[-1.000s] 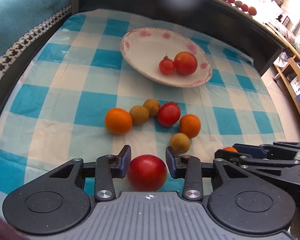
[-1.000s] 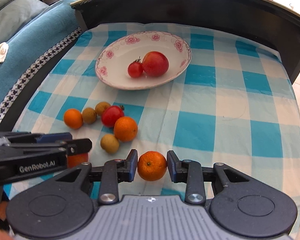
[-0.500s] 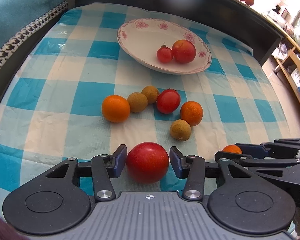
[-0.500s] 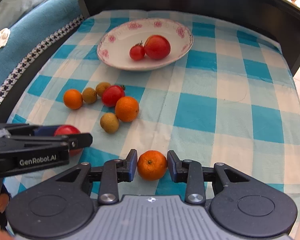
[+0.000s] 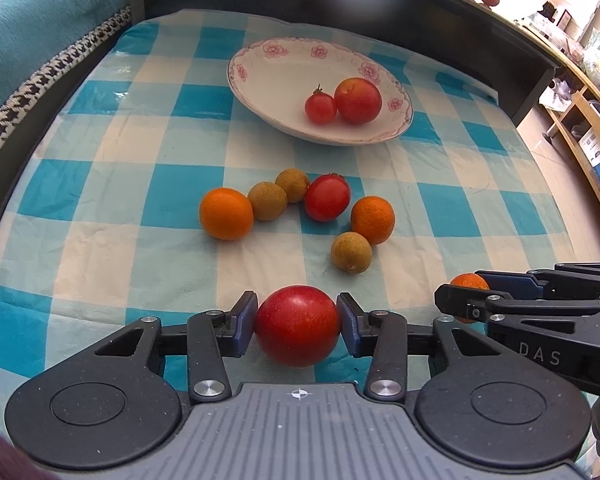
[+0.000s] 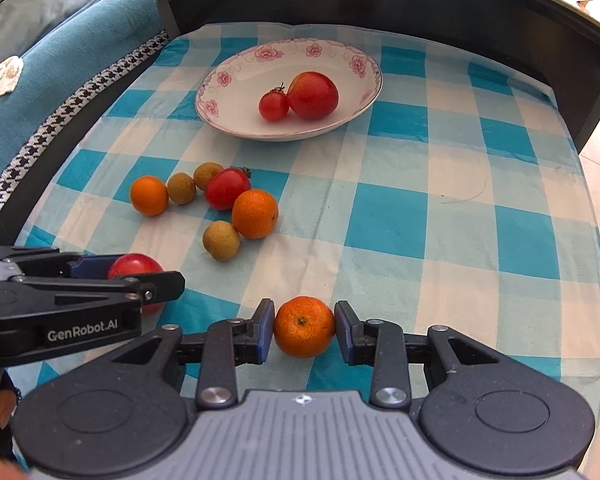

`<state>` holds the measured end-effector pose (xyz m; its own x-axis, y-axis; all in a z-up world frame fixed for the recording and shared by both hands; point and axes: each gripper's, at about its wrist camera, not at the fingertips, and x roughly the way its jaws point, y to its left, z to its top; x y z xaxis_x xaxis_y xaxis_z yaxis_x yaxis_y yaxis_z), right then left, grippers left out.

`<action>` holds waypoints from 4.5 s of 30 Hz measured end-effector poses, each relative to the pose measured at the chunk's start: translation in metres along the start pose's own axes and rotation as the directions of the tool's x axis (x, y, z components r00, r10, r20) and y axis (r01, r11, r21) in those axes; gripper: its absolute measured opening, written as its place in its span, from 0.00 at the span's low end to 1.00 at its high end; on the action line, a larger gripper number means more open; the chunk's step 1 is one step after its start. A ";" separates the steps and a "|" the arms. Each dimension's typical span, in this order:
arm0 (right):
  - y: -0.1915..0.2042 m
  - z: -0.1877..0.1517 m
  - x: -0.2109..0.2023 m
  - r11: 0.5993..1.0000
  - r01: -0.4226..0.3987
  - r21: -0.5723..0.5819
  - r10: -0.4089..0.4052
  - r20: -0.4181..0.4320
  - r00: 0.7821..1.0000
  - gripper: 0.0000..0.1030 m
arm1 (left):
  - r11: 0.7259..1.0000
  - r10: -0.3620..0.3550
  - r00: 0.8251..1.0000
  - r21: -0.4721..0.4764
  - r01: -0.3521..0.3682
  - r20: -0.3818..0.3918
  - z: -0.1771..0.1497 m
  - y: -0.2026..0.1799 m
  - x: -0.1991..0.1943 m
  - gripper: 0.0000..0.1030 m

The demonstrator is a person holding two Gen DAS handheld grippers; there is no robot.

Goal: Organize fruits
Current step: 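Carry the held tomato and mandarin over the white bowl with both tools, then lower both fruits into the bowl and open both tools, then grasp a mandarin with the left tool while the right tool grasps another mandarin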

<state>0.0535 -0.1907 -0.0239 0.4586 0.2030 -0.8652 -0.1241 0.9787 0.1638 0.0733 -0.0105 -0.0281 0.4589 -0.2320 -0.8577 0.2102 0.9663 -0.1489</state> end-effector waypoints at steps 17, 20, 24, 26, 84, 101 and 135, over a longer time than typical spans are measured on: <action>-0.011 0.029 -0.009 0.997 -0.036 0.064 0.032 0.064 0.997 0.33 | 0.999 -0.038 0.998 -0.029 0.040 0.059 0.034 -0.002 -0.008 0.50; -0.010 0.038 -0.008 0.997 -0.041 0.066 0.036 0.077 0.996 0.33 | 0.999 -0.041 0.997 -0.030 0.043 0.067 0.042 -0.002 -0.007 0.50; -0.008 0.051 -0.005 0.996 -0.049 0.070 0.043 0.092 0.995 0.33 | 0.998 -0.044 0.996 -0.031 0.047 0.081 0.055 -0.002 -0.004 0.50; -0.008 0.059 -0.003 0.996 -0.053 0.075 0.046 0.098 0.994 0.33 | 0.998 -0.040 0.995 -0.035 0.044 0.088 0.062 -0.001 -0.002 0.50; -0.019 0.123 0.015 0.993 -0.067 0.101 0.043 0.218 0.975 0.36 | 0.996 -0.018 0.982 -0.078 0.033 0.189 0.121 0.008 0.005 0.58; 0.005 0.092 -0.009 0.996 -0.066 0.065 0.052 0.205 0.977 0.37 | 0.998 -0.009 0.982 -0.067 0.022 0.187 0.092 0.016 -0.020 0.60; 0.017 0.050 0.009 0.996 -0.074 0.049 0.070 0.078 0.994 0.38 | 0.999 0.041 0.999 -0.028 -0.040 0.006 0.051 0.032 0.027 0.48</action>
<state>0.0997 -0.1702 -0.0049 0.5157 0.2733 -0.8120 -0.1147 0.9612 0.2507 0.1363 0.0084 -0.0314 0.4720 -0.1932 -0.8602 0.1669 0.9776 -0.1280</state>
